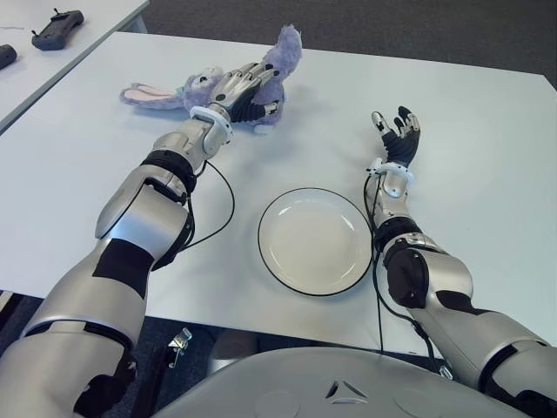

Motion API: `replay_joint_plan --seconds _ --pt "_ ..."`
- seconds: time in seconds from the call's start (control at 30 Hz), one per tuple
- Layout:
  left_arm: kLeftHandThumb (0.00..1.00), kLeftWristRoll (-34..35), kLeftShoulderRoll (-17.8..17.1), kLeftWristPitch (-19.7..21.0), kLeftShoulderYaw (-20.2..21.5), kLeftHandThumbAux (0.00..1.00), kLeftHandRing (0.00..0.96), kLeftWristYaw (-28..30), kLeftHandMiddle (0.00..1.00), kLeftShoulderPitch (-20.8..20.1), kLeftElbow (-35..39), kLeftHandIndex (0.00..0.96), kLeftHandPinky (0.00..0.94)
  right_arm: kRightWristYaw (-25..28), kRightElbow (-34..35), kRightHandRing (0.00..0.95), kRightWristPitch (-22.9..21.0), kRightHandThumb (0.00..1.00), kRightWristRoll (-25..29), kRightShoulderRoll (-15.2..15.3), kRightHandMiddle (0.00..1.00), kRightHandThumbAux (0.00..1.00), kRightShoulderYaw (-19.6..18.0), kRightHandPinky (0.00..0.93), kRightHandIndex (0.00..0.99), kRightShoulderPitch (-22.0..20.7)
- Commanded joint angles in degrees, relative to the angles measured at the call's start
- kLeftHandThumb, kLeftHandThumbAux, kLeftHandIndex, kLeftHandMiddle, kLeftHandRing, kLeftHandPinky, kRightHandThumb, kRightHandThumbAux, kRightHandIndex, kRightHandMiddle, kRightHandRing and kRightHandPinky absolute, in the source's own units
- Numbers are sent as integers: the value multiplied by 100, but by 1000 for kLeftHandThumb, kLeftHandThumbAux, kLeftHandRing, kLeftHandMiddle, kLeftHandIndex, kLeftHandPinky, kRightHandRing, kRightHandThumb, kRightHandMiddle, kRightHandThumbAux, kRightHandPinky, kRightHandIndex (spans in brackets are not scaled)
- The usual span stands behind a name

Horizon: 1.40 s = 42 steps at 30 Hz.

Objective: Put the doll into the plate.

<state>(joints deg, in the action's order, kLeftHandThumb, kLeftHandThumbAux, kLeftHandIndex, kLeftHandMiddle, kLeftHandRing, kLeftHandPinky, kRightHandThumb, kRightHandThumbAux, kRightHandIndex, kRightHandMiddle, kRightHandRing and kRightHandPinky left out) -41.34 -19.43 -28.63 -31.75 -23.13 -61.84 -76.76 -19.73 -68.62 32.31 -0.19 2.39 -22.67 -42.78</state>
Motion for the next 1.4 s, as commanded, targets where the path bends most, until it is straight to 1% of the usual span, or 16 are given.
replay_joint_plan --seconds 0.03,0.17,0.37,0.6,0.73,0.9,0.97,1.13,1.4 --pt "454 77 36 155 95 252 36 53 0 400 -89 0 121 -66 -938 103 -814 49 76 -391 144 770 -72 113 200 1672" --pt "436 -2 20 168 26 254 32 -92 0 421 -85 0 112 -72 -939 107 -816 41 54 -377 148 771 -47 115 200 1677" --pt "406 -153 -5 230 -113 251 37 -250 0 432 -90 0 130 -48 -938 101 -818 42 60 -365 141 768 -42 113 194 1681" --pt "406 -213 -30 275 -199 254 34 -287 0 432 -96 0 123 -42 -939 103 -836 42 60 -358 141 756 -40 116 181 1683" --pt "402 -247 -46 302 -238 254 32 -340 0 441 -101 0 126 -48 -938 105 -822 46 51 -355 144 772 -32 116 193 1689" --pt "404 -259 -65 335 -267 250 29 -383 0 457 -108 0 102 -48 -937 103 -821 48 42 -352 143 778 -24 114 196 1693" --pt "428 -251 -80 341 -264 252 39 -390 0 461 -112 0 136 -39 -937 102 -823 52 43 -351 141 772 -25 118 191 1692" --pt "427 -239 -90 365 -261 246 38 -409 0 465 -117 0 126 -26 -936 101 -831 54 50 -349 138 762 -32 114 177 1687" --pt "420 -200 -107 461 -227 244 49 -371 0 482 -135 0 157 -31 -936 85 -841 47 36 -340 122 763 -18 98 182 1684"
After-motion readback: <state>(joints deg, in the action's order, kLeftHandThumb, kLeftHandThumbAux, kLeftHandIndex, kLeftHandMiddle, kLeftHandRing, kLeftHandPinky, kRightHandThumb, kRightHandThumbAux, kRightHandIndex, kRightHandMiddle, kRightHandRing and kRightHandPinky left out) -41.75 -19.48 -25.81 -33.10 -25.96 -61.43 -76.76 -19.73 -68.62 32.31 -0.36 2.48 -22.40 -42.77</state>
